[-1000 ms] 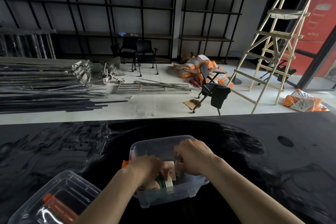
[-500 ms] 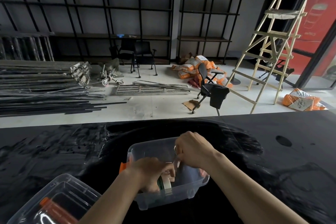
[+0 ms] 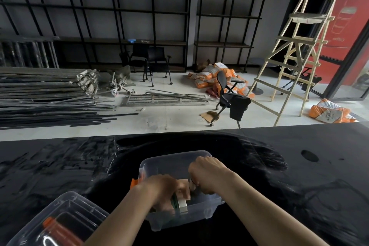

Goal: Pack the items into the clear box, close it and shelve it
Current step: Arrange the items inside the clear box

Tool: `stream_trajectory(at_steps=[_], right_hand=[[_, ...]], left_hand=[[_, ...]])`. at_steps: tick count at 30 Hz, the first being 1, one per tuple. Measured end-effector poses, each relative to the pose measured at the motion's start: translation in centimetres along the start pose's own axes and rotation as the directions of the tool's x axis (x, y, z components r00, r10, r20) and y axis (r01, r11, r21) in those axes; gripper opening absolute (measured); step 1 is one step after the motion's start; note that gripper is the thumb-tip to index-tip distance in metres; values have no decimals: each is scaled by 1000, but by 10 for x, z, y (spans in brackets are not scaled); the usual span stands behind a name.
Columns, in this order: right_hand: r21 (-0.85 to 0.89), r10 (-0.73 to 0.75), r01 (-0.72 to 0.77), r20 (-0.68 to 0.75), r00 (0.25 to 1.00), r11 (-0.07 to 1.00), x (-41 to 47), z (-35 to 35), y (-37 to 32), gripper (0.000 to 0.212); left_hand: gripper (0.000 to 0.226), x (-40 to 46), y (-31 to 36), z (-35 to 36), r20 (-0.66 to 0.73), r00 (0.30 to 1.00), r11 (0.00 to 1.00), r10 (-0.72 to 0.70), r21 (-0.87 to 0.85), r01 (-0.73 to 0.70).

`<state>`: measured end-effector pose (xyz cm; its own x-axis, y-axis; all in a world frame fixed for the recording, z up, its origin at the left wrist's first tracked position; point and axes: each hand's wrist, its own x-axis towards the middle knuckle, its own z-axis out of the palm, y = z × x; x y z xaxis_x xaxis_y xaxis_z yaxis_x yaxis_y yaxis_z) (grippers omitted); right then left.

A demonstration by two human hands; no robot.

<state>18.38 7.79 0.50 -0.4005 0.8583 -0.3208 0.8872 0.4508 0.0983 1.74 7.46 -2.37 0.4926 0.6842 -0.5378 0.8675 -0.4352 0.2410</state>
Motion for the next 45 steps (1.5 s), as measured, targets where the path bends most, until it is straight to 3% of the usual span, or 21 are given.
stream_trajectory(at_steps=[6,10,20,26,30,35,45], right_hand=[[84,12,-14,23,1000,996,3,-4,3,22],[201,72,-30,-206,976,979,-8,-15,14,16],[351,45,65,-295,954,934,-3,2,7,10],[239,20,103,-461,887,966,1,14,3,25],[224,90,35,-522,848,974,3,24,9,41],[319,161,-24,-410,898,948,-1,32,14,64],[383,188,-41,-354,916,923,-1,46,12,75]], left_hand=[[59,2,-2,2,28,999,999,44,19,-45],[56,6,-4,7,-22,997,997,70,30,-70],[51,-16,-12,-1,-185,982,989,-49,128,73],[59,-34,-14,-1,-296,955,960,33,273,52],[39,-40,-18,3,-349,935,943,60,326,61],[32,-41,-21,13,-457,889,910,29,380,166],[33,-43,-8,6,-429,901,925,-65,312,216]])
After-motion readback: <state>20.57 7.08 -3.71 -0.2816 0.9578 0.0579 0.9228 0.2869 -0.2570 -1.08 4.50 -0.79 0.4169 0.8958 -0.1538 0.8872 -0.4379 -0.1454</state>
